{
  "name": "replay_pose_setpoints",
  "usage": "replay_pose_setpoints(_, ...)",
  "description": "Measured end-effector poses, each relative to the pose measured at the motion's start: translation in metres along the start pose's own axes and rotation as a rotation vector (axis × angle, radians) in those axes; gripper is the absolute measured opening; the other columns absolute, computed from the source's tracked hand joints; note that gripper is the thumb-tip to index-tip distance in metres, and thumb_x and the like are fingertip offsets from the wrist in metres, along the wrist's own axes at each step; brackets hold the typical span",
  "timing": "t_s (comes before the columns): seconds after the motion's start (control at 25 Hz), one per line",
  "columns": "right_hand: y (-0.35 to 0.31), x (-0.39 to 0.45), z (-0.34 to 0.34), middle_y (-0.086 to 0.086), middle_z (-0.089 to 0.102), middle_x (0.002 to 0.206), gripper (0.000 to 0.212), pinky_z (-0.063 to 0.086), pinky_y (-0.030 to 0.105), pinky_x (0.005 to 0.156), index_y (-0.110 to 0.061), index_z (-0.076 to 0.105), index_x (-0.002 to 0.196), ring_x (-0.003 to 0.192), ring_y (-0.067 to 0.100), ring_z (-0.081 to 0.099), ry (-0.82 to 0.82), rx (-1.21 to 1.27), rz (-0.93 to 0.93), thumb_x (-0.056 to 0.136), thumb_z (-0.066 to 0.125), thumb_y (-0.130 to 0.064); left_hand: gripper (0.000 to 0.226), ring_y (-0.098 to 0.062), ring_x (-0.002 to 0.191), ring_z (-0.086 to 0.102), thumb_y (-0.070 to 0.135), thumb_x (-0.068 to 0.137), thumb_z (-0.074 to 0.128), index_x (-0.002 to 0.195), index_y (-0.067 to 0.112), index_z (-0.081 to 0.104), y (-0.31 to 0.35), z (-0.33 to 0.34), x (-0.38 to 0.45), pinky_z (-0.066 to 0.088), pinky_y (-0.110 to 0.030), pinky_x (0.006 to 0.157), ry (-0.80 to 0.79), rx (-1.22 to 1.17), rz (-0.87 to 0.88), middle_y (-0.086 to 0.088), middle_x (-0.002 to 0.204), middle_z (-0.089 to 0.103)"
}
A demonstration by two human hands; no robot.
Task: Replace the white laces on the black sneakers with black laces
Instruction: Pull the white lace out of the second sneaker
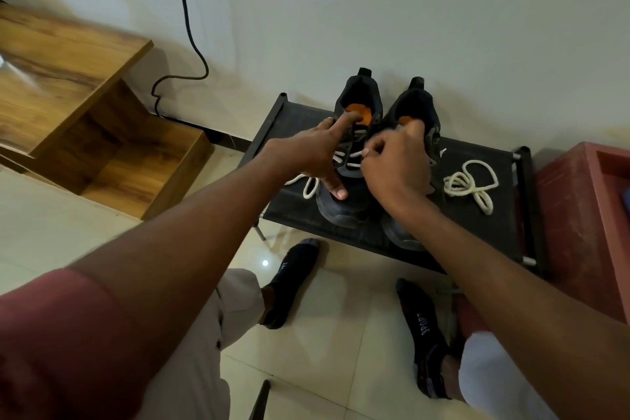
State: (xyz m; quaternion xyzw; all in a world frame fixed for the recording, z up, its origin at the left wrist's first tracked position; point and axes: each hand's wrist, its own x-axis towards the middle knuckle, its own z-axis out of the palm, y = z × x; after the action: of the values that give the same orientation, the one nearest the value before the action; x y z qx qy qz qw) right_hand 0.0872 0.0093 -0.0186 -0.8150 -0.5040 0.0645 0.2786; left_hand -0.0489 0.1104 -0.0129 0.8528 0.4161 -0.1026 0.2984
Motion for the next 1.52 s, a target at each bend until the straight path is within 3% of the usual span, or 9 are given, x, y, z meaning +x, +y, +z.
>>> replay_pose_setpoints(0.12,-0.007,0.006,0.001,0.005,0.046,0.14,0.026,0.046,0.046,0.098,-0.018,0.072,0.113,0.124,0.028,0.049,-0.034,-0.273,-0.333,0.091,0.077,-0.031,0.153,-0.043,0.15,0.033,0.039,0.052,0.102,0.156,0.054,-0.008,-0.003,-0.001,-0.001,0.041,-0.062,0.113,0.013,-0.025,0.017,-0.006,0.171,0.017)
replay_pose_setpoints(0.4,0.0,0.012,0.009,-0.001,0.04,0.158,0.018,0.032,0.054,0.111,-0.02,0.078,0.106,0.142,0.029,0.039,-0.177,-0.349,-0.334,0.092,0.077,-0.032,0.151,-0.042,0.142,0.044,0.03,0.057,0.102,0.157,0.043,-0.009,0.003,-0.002,-0.007,0.043,-0.051,0.109,0.059,-0.04,0.016,-0.018,0.154,0.045)
replay_pose_setpoints(0.64,0.014,0.016,0.004,-0.004,0.053,0.112,0.007,0.054,0.044,0.081,-0.018,0.077,0.083,0.096,0.019,0.059,0.063,0.096,-0.14,0.089,0.074,-0.016,0.151,-0.045,0.139,0.047,0.034,0.056,0.102,0.155,0.046,-0.011,0.006,-0.002,-0.01,0.044,-0.057,0.108,0.047,-0.017,-0.034,-0.023,0.151,0.048)
replay_pose_setpoints(0.8,0.011,0.022,-0.015,-0.002,0.051,0.125,0.007,0.053,0.037,0.089,-0.025,0.074,0.1,0.115,0.02,0.056,0.177,0.146,-0.122,0.096,0.07,-0.021,0.15,-0.046,0.138,0.048,0.033,0.059,0.101,0.156,0.046,-0.014,0.005,-0.005,-0.01,0.045,-0.056,0.107,0.027,-0.014,-0.036,-0.023,0.149,0.049)
replay_pose_setpoints(1.0,0.004,0.013,0.007,-0.002,0.038,0.16,0.017,0.028,0.059,0.112,-0.024,0.078,0.105,0.147,0.028,0.033,-0.187,-0.335,-0.385,0.094,0.072,-0.036,0.157,-0.044,0.145,0.041,0.041,0.053,0.101,0.155,0.051,-0.018,0.004,-0.003,-0.01,0.04,-0.059,0.114,0.036,-0.014,-0.024,-0.02,0.16,0.038)
replay_pose_setpoints(1.12,0.004,0.018,0.014,-0.006,0.051,0.146,0.011,0.029,0.057,0.111,-0.026,0.081,0.1,0.136,0.024,0.045,-0.185,-0.302,-0.35,0.092,0.074,-0.029,0.155,-0.044,0.144,0.042,0.039,0.056,0.1,0.156,0.048,-0.018,0.0,-0.002,-0.008,0.039,-0.057,0.113,0.029,-0.041,-0.025,-0.022,0.157,0.042)
replay_pose_setpoints(1.24,-0.001,0.033,-0.006,-0.007,0.059,0.117,0.012,0.045,0.047,0.095,-0.024,0.077,0.081,0.107,0.017,0.059,0.107,0.047,-0.156,0.088,0.07,-0.018,0.155,-0.044,0.142,0.045,0.037,0.059,0.1,0.157,0.047,-0.019,0.002,-0.001,-0.008,0.039,-0.057,0.112,0.028,-0.055,-0.031,-0.023,0.152,0.049)
replay_pose_setpoints(1.36,-0.005,0.048,-0.035,0.0,0.057,0.117,0.015,0.054,0.046,0.083,-0.022,0.069,0.086,0.103,0.018,0.06,0.357,0.27,-0.061,0.094,0.058,-0.017,0.155,-0.044,0.139,0.048,0.035,0.059,0.101,0.156,0.05,-0.019,-0.003,0.0,-0.009,0.041,-0.057,0.11,0.015,-0.089,-0.039,-0.024,0.149,0.051)
replay_pose_setpoints(1.52,0.008,0.044,-0.037,0.0,0.054,0.133,0.02,0.049,0.047,0.093,-0.023,0.074,0.105,0.123,0.023,0.05,0.092,0.006,-0.299,0.099,0.064,-0.038,0.156,-0.044,0.14,0.048,0.038,0.059,0.1,0.155,0.05,-0.021,0.0,0.001,-0.009,0.04,-0.056,0.111,0.012,-0.066,-0.04,-0.023,0.151,0.05)
